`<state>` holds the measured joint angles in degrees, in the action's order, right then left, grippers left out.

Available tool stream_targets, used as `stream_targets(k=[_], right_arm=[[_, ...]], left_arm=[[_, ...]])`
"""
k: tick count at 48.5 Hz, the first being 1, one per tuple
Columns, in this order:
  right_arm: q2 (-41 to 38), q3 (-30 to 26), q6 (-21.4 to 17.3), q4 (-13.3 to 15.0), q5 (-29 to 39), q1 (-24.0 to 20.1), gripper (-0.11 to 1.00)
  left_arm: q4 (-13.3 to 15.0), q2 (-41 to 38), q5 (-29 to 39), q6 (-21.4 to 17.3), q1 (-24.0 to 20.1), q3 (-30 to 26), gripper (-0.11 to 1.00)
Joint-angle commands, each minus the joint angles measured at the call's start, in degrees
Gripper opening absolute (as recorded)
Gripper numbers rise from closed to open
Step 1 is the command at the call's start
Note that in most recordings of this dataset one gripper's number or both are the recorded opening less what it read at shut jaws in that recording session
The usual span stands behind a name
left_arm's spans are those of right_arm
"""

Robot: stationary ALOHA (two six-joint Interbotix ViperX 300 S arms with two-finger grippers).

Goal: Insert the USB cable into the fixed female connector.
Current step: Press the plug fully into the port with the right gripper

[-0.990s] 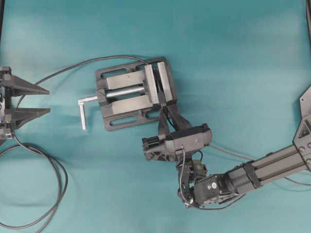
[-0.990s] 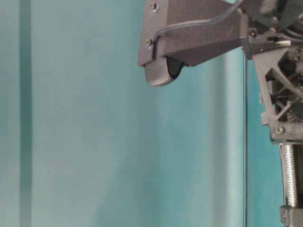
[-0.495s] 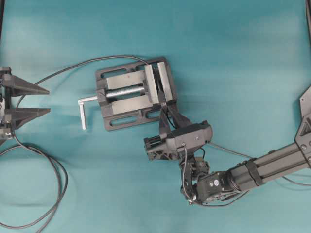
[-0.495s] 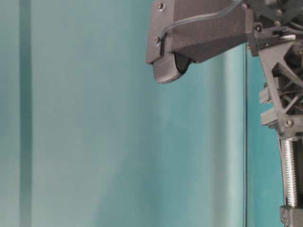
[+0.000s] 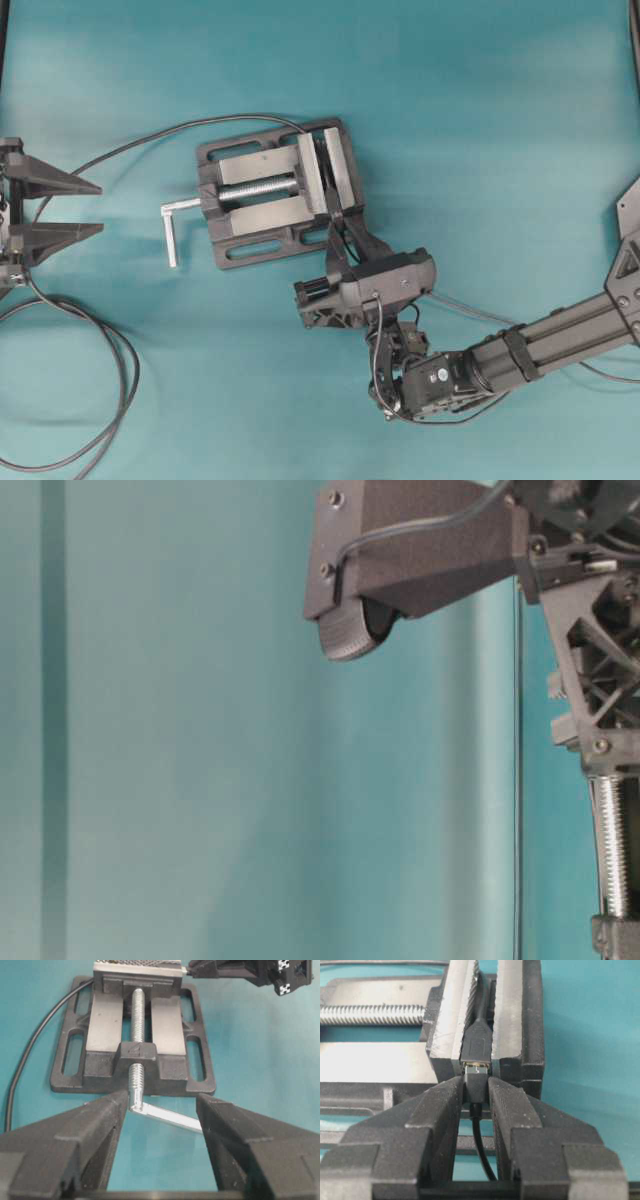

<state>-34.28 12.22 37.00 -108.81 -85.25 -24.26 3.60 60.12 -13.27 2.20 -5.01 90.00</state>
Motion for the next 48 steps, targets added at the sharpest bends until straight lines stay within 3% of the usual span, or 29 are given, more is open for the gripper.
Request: stream_targets(k=[1, 28, 48], right_arm=[[2.5, -1.3, 0.2, 0.4, -1.1, 2.5, 0.22], [0.9, -4.1, 0.3, 0.3, -1.1, 5.1, 0.22], [0.8, -3.8, 2.5, 0.3, -1.1, 7.2, 0.22]], left_arm=[[-0.2, -0.3, -0.2, -0.9, 0.2, -0.6, 0.70], [-0.2, -0.3, -0.3, -1.0, 0.2, -0.6, 0.70], [-0.2, -0.3, -0.3, -1.0, 0.2, -0.5, 0.70]])
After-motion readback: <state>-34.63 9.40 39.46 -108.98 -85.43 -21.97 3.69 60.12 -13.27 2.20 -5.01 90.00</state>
